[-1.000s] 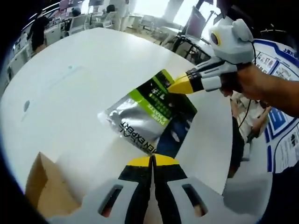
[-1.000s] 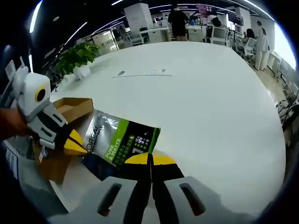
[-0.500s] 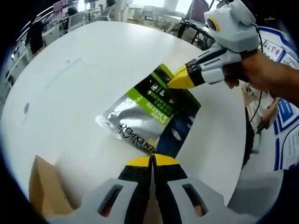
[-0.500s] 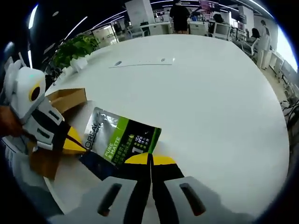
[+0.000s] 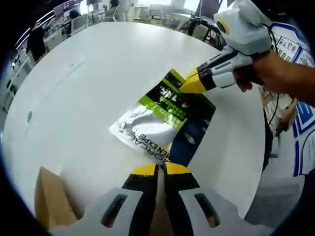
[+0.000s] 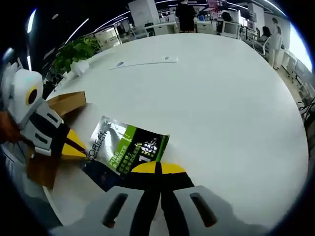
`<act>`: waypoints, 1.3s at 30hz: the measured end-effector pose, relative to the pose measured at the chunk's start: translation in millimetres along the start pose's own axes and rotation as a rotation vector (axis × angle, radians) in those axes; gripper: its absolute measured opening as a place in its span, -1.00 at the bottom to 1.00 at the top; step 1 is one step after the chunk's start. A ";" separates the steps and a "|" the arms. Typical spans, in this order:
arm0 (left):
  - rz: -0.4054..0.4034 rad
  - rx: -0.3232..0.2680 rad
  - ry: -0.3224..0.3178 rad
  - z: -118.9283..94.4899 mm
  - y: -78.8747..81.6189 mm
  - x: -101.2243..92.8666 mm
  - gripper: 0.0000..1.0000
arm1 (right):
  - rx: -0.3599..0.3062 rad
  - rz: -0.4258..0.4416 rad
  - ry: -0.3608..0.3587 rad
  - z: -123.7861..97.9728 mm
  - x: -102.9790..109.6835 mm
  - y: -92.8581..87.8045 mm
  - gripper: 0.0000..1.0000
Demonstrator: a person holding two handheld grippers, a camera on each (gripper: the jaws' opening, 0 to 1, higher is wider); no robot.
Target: Operate the shoe box by opening the lid, removing the specified soft item, and placing it in the target area until the item is outside and the box remains undamaged.
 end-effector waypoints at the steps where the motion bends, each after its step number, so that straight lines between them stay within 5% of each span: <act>1: 0.000 0.000 -0.001 0.0 0.1 0.0 -0.97 | -0.003 -0.002 -0.002 -0.1 -0.4 0.3 -0.97; 5: 0.003 -0.018 -0.003 -4.0 -0.1 -2.1 -0.92 | -0.033 -0.003 -0.008 -4.2 3.0 3.2 -0.68; 13: -0.043 -0.119 0.029 -20.0 0.1 -3.1 -0.82 | -0.043 -0.003 -0.026 -15.2 5.3 -0.8 -0.69; 20: -0.026 -0.246 -0.015 -44.5 -3.3 -16.4 -0.81 | -0.089 0.008 -0.032 -36.0 8.4 -2.4 -0.67; 27: 0.057 -0.281 0.061 -79.1 -34.8 -32.6 -0.70 | -0.146 0.023 -0.035 -61.9 31.1 -13.1 -0.60; 39: -0.039 -0.317 0.120 -128.1 -108.6 -28.8 -0.60 | -0.170 0.044 -0.044 -88.6 81.7 -34.4 -0.60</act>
Point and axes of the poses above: the point that each gripper's makers call its tool centre point, and the gripper's own axes: z roughly forward along the fingers, x roughly to its left, y roughly out of its top, the point moved 10 cm from there along -z, roughly backward along the fingers, and after that the axes turned 13 degrees about x, right-handed, at the moved point
